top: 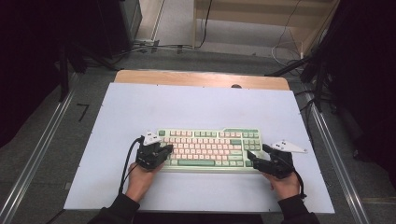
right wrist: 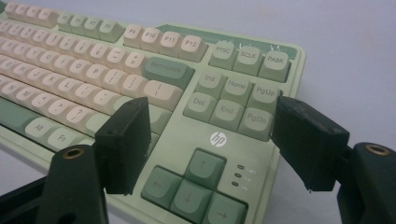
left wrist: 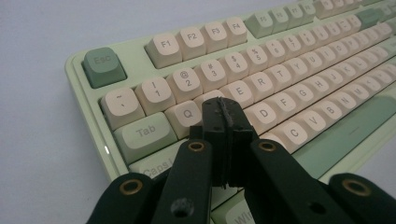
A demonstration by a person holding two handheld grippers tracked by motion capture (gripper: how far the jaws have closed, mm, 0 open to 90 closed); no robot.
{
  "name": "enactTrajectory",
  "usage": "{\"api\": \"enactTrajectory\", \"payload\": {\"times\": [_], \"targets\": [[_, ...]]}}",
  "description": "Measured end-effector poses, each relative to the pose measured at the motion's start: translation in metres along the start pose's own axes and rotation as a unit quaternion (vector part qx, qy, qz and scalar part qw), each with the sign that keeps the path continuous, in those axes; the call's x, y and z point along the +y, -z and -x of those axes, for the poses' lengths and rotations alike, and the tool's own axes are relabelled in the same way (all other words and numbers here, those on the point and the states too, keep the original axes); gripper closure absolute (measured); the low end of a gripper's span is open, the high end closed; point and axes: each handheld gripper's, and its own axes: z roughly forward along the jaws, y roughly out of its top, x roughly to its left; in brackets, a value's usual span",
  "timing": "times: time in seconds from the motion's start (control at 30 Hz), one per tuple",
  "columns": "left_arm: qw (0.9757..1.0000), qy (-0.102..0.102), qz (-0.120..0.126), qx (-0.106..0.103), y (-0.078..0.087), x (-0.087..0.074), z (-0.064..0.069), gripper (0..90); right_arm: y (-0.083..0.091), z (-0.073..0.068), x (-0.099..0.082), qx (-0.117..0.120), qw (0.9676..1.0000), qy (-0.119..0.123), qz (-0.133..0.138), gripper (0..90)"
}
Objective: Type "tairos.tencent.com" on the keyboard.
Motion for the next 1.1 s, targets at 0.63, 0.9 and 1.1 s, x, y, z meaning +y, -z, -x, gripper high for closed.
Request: {"api": "enactTrajectory", "payload": {"times": [0.63, 0.9, 1.1], "targets": [[0.9972, 0.032, 0.067, 0.008, 0.022, -0.001, -0.009, 34.9, -0.003, -0.006, 0.007, 0.011, 0.9999, 0.003, 0.008, 28.9], [0.9971, 0.03, 0.069, 0.01, 0.024, -0.006, -0.007, 35.0, -0.015, -0.027, 0.02, 0.054, 0.9977, 0.022, 0.034, 53.7], [0.9971, 0.034, 0.065, 0.019, 0.031, -0.011, -0.009, 34.8, -0.034, -0.053, 0.032, 0.09, 0.9941, 0.057, 0.022, 77.4]]}}
